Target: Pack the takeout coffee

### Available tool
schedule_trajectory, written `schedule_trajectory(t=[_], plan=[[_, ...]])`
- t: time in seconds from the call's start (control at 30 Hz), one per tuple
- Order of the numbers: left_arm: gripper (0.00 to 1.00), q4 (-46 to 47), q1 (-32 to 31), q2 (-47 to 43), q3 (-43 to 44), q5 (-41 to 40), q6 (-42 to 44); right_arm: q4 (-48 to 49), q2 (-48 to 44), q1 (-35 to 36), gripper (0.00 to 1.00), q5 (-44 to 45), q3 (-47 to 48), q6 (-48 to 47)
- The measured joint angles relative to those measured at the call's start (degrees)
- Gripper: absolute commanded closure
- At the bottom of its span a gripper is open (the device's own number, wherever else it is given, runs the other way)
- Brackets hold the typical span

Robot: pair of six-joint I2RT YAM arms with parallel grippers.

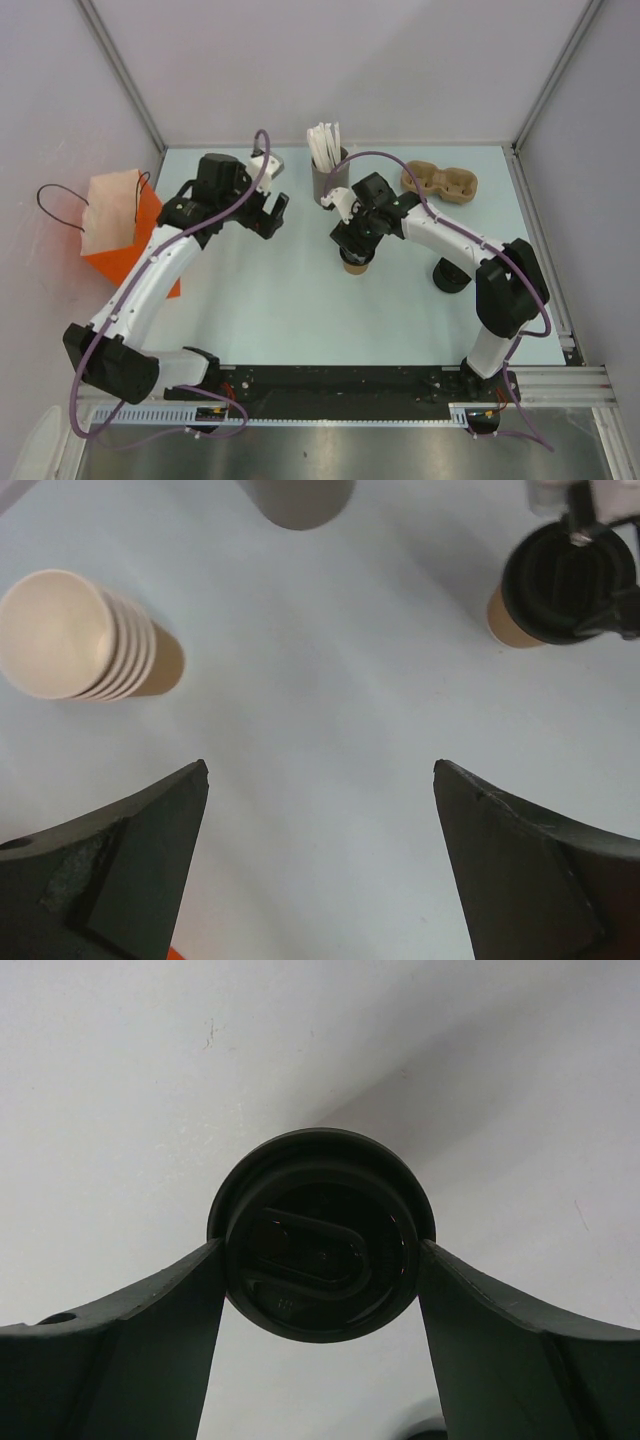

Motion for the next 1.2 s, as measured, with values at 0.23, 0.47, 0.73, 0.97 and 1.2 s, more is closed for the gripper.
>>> schedule_trajectory(t=[0.23, 0.47, 0.73, 0.97, 1.2], plan=[[0.01, 0.1, -6.5, 3.8, -2.1, -0.9, 0.4, 0.1, 0.6, 0.0, 0.26, 0.8, 0.4, 0.5], [0.01, 0.7, -6.4, 4.7, -2.2, -2.1, 0.4, 0.5, 0.7, 0.0, 0.27, 1.0, 0.7, 0.9], [0.01, 1.0, -6.4, 4.2, -2.2, -2.6, 0.4, 0.7, 0.4, 0.0, 0.32, 1.0, 0.5, 0.8], [0.01, 1.0, -6.4, 3.2, -2.2, -3.7, 0.5, 0.9, 0.0, -0.7, 0.35, 0.3, 0.0, 0.8], [0.01, 0.6, -5.5, 1.8, -1.3, -5.2, 1.8, -0.2, -2.3, -3.4, 0.37, 0.1, 0.0, 0.3]])
